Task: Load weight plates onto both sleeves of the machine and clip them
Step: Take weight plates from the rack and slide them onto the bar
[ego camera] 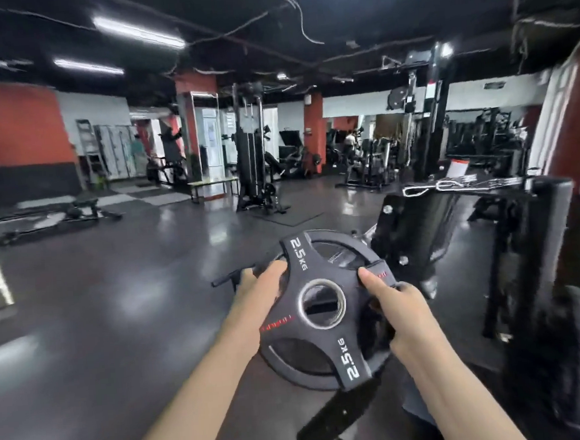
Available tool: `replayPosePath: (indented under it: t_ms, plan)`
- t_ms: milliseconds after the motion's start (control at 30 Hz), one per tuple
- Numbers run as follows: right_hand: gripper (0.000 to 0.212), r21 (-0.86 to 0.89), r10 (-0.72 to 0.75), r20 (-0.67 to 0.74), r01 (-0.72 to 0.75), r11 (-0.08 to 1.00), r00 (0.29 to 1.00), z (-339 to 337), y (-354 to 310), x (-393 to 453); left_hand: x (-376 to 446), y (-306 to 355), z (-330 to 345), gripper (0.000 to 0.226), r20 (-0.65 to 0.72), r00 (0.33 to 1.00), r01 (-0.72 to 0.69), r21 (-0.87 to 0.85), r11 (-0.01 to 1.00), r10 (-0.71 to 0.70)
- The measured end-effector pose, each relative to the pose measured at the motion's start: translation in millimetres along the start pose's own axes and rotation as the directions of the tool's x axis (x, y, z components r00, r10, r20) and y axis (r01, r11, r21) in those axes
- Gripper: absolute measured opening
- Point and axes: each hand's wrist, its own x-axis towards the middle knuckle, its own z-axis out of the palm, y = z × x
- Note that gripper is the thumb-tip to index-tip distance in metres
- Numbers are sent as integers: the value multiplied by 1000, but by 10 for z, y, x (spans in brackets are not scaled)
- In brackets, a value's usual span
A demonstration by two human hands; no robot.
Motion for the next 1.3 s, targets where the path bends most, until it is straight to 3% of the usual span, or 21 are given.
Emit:
replayPosePath:
  t_ms: [67,200,267,333,400,467,633,800,933,1067,1300]
  plan:
    - [27,-14,26,46,-26,1000,999,253,112,-46,-25,-68,-311,50,-53,998,22,-25,999,-24]
    - [51,-17,61,107,-59,998,992,682,331,-69,-42,-192,-760,23,-87,993,78,-42,996,-81]
    - [51,-13,71,110,-70,997,991,838,416,-77,-49,-234,-905,22,-109,991,71,-97,993,-82]
    - [56,-28,69,118,-66,997,991,946,503,-106,2,-315,-995,36,-120,984,117,-132,984,-133]
    - [60,-44,54,110,-50,998,992,993,579,-138,91,-396,-1012,67,-123,973,176,-152,973,-195]
    - [51,-56,31,72,-27,998,997,999,601,-163,129,-473,-990,87,-83,963,233,-215,948,-255]
    - [40,-59,-14,54,17,998,998,952,562,-234,190,-512,-890,91,-26,969,232,-256,938,-247]
    - [38,-45,-36,57,39,998,998,987,597,-259,520,-611,-955,140,98,941,339,-239,910,-325]
    - [37,-83,-109,13,110,990,994,1014,697,-284,392,-521,-906,127,127,926,376,-211,902,-356]
    - [40,-142,-178,-52,169,975,983,1097,785,-345,444,-563,-865,90,215,935,332,-256,908,-281]
    - [32,-278,-313,-91,277,920,946,1161,759,-382,634,-671,-728,78,304,911,375,-340,862,-277]
